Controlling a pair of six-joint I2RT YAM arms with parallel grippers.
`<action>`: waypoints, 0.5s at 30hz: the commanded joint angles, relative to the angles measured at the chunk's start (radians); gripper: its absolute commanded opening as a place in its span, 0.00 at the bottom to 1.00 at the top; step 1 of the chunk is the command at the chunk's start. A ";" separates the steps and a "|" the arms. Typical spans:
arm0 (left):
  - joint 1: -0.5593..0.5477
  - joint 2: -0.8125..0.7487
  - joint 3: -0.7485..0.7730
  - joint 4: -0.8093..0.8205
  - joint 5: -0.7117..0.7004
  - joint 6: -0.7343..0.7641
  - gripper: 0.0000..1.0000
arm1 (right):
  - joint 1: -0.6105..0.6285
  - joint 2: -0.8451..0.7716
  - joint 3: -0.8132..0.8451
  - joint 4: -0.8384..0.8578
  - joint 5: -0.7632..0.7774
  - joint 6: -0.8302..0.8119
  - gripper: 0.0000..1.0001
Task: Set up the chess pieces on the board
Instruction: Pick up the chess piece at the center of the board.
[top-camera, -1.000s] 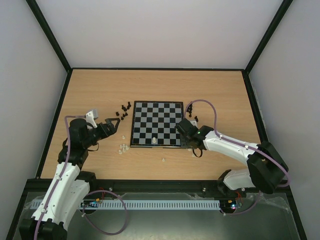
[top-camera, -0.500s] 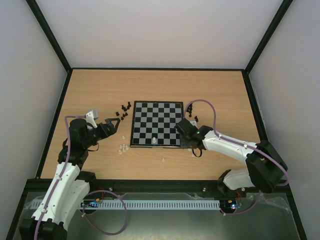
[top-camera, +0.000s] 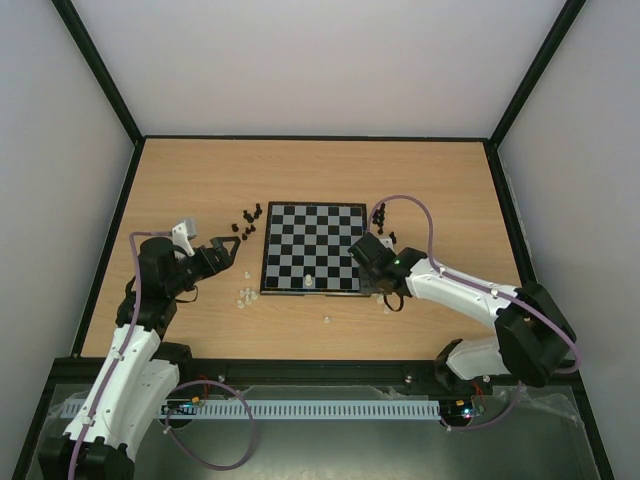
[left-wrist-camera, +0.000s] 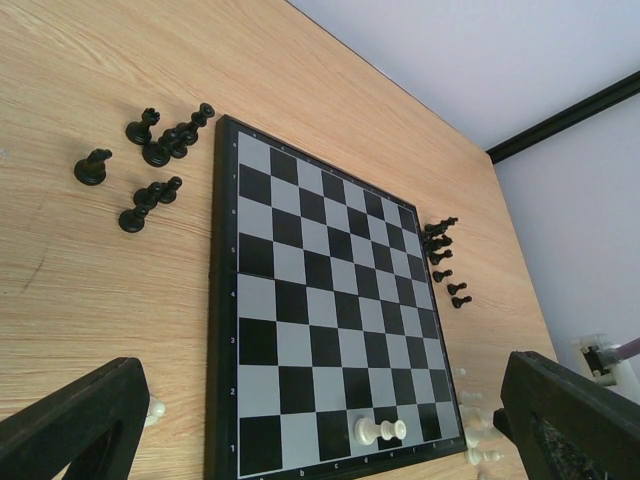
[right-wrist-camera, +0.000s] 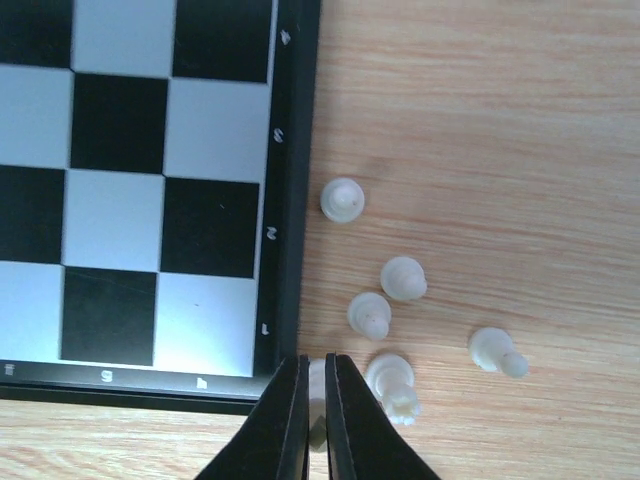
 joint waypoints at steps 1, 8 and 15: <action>-0.005 -0.003 -0.011 0.015 0.004 -0.005 1.00 | 0.005 -0.027 0.057 -0.078 0.013 -0.009 0.05; -0.005 -0.002 -0.012 0.014 0.003 -0.006 1.00 | 0.017 -0.032 0.050 -0.082 0.014 -0.008 0.06; -0.005 0.000 -0.015 0.021 0.001 -0.009 0.99 | 0.056 -0.036 0.103 -0.107 0.033 -0.005 0.06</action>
